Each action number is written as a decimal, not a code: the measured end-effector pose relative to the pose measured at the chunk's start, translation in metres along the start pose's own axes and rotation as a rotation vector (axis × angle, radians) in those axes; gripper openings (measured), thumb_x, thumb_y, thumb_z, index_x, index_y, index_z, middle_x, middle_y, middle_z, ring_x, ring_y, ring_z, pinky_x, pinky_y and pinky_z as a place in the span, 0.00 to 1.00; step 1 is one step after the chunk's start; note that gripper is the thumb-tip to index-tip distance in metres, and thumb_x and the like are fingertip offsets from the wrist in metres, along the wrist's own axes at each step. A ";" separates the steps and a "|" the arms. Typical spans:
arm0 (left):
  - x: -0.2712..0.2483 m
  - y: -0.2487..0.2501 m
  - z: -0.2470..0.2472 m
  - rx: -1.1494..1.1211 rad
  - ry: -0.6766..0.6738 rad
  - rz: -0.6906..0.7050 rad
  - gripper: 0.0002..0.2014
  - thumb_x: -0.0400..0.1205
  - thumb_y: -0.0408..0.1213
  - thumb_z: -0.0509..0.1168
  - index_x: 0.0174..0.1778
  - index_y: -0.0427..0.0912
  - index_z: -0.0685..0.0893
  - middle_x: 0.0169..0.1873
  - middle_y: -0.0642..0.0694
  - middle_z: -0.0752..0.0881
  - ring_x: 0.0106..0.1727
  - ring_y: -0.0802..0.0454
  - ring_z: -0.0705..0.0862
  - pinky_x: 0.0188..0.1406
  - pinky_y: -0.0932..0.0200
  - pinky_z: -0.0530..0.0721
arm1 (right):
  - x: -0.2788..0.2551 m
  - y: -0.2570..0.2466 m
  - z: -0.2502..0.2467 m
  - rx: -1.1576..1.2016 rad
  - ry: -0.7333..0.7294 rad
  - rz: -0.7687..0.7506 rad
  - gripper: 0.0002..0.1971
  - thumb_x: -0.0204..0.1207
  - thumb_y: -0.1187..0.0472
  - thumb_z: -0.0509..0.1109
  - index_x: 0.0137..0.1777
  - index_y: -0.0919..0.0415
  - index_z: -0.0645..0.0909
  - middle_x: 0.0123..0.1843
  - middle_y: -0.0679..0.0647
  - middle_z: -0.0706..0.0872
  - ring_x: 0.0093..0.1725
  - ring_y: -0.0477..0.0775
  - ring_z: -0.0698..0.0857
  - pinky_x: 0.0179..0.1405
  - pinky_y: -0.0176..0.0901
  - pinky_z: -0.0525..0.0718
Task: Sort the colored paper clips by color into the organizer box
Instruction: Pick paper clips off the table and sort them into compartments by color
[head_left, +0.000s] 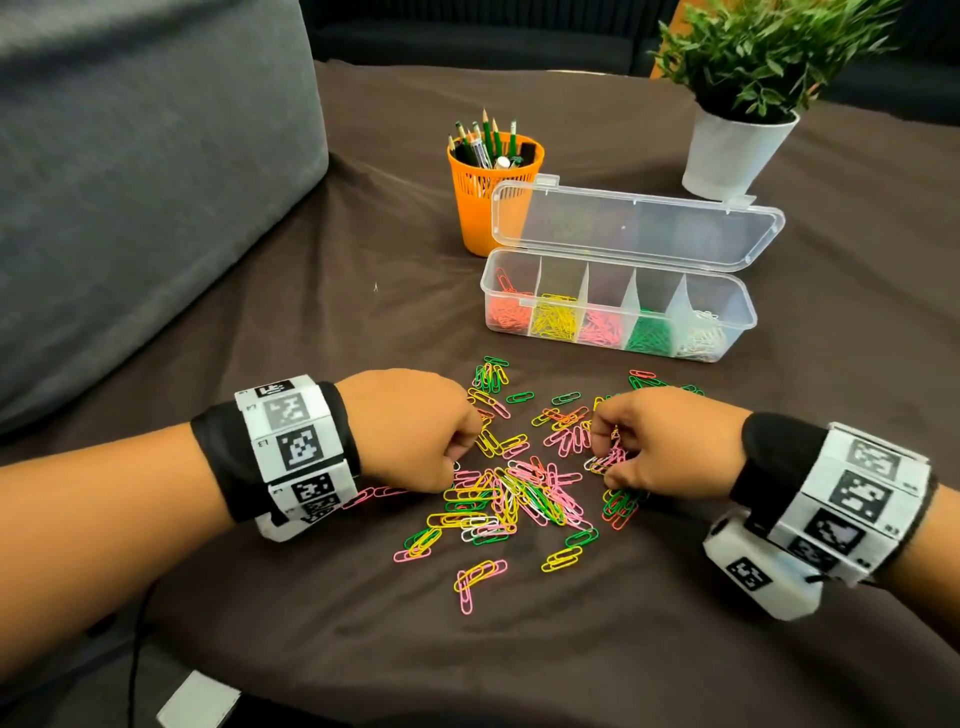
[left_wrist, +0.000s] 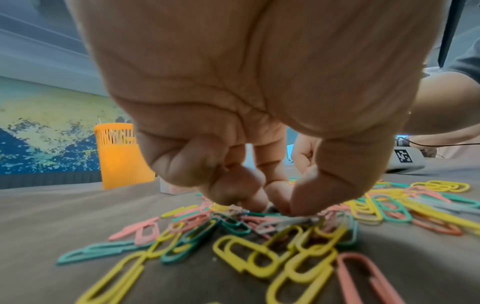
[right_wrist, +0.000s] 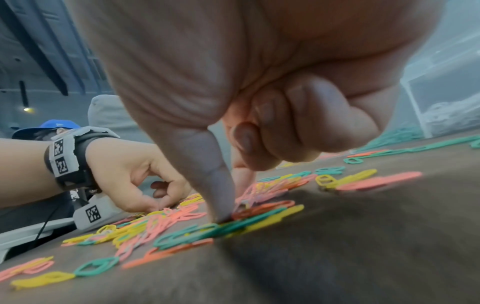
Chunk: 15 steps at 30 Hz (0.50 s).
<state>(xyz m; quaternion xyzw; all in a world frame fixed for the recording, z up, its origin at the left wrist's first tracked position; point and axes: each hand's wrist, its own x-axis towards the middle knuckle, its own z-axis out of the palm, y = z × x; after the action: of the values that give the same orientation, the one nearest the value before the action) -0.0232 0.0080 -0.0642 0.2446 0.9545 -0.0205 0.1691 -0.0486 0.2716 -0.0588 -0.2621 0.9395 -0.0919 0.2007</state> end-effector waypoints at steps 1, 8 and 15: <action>0.000 0.000 0.001 -0.016 -0.005 -0.012 0.06 0.68 0.47 0.62 0.38 0.52 0.79 0.38 0.55 0.83 0.39 0.54 0.82 0.40 0.51 0.87 | 0.000 0.001 0.000 0.012 0.001 -0.006 0.09 0.69 0.54 0.78 0.44 0.49 0.81 0.30 0.45 0.77 0.30 0.41 0.75 0.32 0.37 0.74; 0.001 -0.001 -0.001 -0.012 0.018 -0.031 0.06 0.70 0.46 0.66 0.42 0.54 0.82 0.40 0.56 0.84 0.42 0.54 0.83 0.42 0.52 0.87 | 0.004 -0.008 -0.001 -0.031 0.034 -0.027 0.07 0.71 0.51 0.74 0.40 0.51 0.80 0.34 0.44 0.81 0.35 0.43 0.79 0.34 0.38 0.74; -0.003 -0.003 -0.007 -0.043 -0.010 -0.021 0.06 0.70 0.48 0.65 0.39 0.51 0.80 0.38 0.53 0.84 0.38 0.55 0.82 0.38 0.52 0.86 | 0.002 -0.013 -0.002 -0.171 -0.026 -0.043 0.02 0.72 0.55 0.69 0.42 0.50 0.78 0.38 0.43 0.82 0.40 0.49 0.79 0.40 0.42 0.77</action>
<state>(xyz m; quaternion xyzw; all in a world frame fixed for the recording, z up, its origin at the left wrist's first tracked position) -0.0244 0.0054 -0.0573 0.2307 0.9564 -0.0029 0.1789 -0.0453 0.2600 -0.0544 -0.2995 0.9353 -0.0122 0.1878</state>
